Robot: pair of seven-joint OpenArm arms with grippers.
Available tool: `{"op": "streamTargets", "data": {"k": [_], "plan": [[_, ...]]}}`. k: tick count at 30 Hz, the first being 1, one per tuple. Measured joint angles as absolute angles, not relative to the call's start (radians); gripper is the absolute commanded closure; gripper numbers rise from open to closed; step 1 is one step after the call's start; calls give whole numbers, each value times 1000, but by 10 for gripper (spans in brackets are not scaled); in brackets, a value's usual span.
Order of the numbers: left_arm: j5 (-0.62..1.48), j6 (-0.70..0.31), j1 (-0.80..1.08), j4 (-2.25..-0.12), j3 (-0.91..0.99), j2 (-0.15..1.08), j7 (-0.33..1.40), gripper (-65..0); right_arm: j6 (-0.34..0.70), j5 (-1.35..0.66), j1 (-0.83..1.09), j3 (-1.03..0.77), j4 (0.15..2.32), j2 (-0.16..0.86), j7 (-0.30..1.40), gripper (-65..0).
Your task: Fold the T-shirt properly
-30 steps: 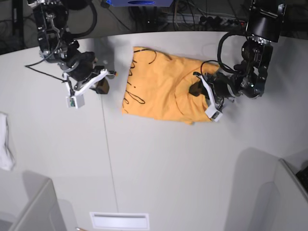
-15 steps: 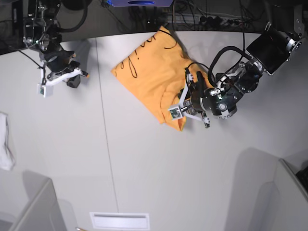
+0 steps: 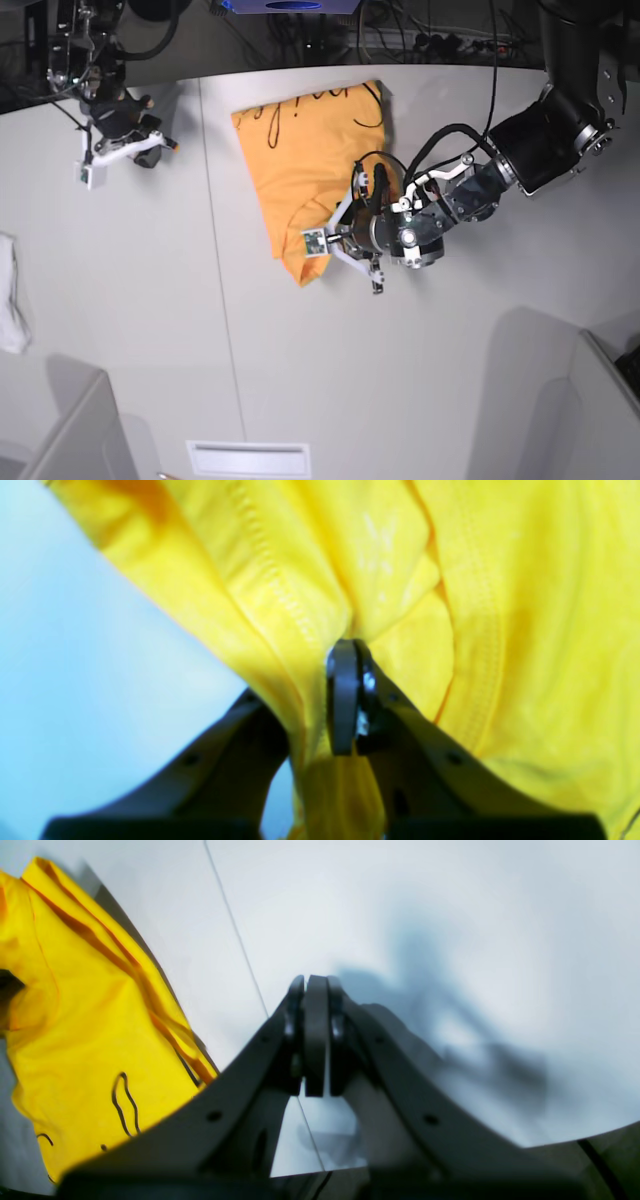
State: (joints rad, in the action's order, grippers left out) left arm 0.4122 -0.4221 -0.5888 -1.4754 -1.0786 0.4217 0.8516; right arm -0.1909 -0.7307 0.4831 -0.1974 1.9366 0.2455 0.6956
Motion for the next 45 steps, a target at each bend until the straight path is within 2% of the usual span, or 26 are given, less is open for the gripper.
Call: {"op": "streamTargets", "data": {"k": [5, 8, 12, 14, 25, 26, 30, 32, 34, 36, 41, 43, 45], "plan": [[410, -426, -628, -1401, -1107, 361, 805, 0, -191, -731, 497, -199, 1937, 228, 694, 0], [329, -430, -632, -1372, -1110, 329, 764, 0, -191, -731, 496, -199, 1937, 229, 692, 0], [208, -576, -629, -1347, -1119, 291, 753, 0, -191, -729, 492, -199, 1937, 228, 693, 0], [175, -607, -616, -1342, -1113, 282, 751, 0, -191, -728, 492, -199, 1937, 229, 693, 0], [132, -620, -624, -1338, -1114, 257, 751, 0, -191, -728, 491, -199, 1936, 229, 693, 0], [132, -623, -626, -1338, -1114, 257, 751, -30, -191, -728, 491, -199, 1936, 229, 693, 0], [129, -622, -645, -1337, -1114, 249, 753, -360, -191, -728, 491, -199, 1936, 229, 693, 0], [132, -623, -661, -1337, -1098, 238, 755, -481, -191, -728, 492, -199, 1936, 229, 693, 0], [136, -631, -656, -1342, -1029, 230, 752, -566, -191, -728, 492, -196, 1936, 228, 693, 0], [133, -635, -649, -1346, -919, 217, 756, -607, -191, -729, 492, -195, 1932, 229, 691, 0], [128, -626, -627, -1456, -617, 184, 762, -591, -191, -726, 492, -191, 1886, 227, 696, 0], [132, -620, -558, -1559, -513, 180, 766, -510, -191, -727, 496, -190, 1886, 229, 644, 0], [120, -627, -467, -1653, -433, 183, 794, -362, -174, -727, 511, -188, 1890, 234, 558, 0]]}}
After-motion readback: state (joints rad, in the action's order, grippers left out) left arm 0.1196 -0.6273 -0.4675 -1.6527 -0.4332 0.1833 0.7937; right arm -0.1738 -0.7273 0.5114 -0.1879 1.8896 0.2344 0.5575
